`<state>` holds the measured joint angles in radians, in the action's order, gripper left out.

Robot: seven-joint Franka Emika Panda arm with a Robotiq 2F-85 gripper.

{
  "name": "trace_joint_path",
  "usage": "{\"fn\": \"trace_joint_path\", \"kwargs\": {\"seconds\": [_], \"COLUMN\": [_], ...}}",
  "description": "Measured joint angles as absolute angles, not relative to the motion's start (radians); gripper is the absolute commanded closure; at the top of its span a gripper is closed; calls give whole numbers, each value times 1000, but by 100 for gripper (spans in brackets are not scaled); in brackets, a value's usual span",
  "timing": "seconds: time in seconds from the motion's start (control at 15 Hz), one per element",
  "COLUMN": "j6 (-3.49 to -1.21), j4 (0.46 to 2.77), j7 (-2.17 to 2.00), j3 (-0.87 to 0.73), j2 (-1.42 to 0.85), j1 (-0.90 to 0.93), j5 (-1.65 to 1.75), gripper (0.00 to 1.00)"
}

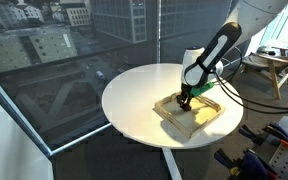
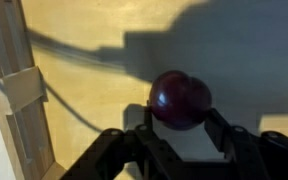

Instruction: Remove the plum from the wooden tray and place it on the table

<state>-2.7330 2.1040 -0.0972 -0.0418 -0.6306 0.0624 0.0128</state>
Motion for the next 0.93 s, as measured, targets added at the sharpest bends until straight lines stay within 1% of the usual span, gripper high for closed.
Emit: {"fn": "trace_joint_path", "kwargs": {"seconds": [0.93], "j6": [-2593], "j4": [2091], "j7": [-97], "j3": [-51], "j2": [-552], "j1": [67], "j5": [15], "gripper": [69]}}
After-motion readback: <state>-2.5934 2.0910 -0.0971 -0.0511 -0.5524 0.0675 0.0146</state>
